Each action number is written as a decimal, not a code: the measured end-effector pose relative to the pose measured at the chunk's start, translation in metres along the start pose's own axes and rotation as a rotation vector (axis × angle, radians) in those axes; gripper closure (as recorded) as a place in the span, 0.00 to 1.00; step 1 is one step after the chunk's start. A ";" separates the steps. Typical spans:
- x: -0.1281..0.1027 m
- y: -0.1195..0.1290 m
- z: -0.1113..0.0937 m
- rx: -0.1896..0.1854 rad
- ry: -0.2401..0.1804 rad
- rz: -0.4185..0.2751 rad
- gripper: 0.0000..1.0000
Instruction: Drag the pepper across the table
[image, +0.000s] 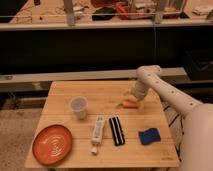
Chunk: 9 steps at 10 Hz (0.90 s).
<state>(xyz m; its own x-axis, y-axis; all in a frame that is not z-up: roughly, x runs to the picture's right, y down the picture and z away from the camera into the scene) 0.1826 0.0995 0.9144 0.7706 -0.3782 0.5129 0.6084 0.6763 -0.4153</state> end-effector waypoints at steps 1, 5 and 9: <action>0.000 0.000 0.003 -0.005 0.001 -0.005 0.20; 0.001 -0.001 0.009 -0.013 0.006 -0.019 0.20; 0.001 -0.007 0.013 -0.022 0.014 -0.040 0.20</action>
<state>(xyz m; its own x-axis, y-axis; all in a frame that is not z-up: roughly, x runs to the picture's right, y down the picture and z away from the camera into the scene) 0.1762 0.1029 0.9275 0.7480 -0.4139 0.5188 0.6429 0.6462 -0.4113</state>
